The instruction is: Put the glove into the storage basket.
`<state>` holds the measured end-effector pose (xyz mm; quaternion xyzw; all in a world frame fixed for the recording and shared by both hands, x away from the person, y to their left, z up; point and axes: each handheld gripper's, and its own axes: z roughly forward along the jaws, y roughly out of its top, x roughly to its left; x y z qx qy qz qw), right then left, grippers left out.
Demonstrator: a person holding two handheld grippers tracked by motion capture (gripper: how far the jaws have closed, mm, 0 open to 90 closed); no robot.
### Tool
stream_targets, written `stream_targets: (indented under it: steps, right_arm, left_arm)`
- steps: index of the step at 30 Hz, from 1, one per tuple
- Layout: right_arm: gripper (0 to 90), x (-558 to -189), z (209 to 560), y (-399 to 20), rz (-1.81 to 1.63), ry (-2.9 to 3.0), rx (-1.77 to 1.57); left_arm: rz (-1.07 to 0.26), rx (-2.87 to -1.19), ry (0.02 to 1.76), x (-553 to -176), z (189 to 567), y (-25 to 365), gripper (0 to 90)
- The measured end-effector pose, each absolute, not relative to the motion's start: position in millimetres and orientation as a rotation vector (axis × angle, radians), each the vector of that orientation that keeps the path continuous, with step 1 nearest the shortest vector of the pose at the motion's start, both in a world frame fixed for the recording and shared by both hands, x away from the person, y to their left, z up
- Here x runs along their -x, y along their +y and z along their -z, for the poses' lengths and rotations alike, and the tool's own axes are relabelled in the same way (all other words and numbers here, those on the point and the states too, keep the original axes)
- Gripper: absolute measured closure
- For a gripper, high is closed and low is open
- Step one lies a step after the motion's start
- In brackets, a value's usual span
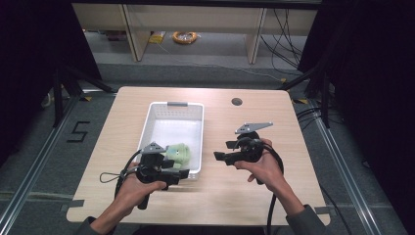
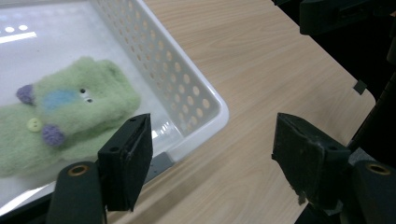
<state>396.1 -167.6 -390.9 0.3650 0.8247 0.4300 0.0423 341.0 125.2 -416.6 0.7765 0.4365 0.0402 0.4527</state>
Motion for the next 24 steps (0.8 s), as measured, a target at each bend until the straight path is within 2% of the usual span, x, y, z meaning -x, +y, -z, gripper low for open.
stream_targets:
  steps: [7, 17, 24]
  right_arm:
    - [31.7, -385, 393, -178, -1.342, 2.508, -1.122]
    - [28.4, -367, 402, -195, -1.406, 2.464, -1.108]
    - [28.1, -354, 413, -205, -1.418, 2.455, -1.107]
  left_arm:
    - [-0.097, -1.925, 1.052, -333, 421, 120, 26.4]
    - [-0.090, -1.927, 1.003, -319, 434, 115, 18.7]
    - [-0.099, -1.935, 0.942, -307, 442, 103, 18.4]
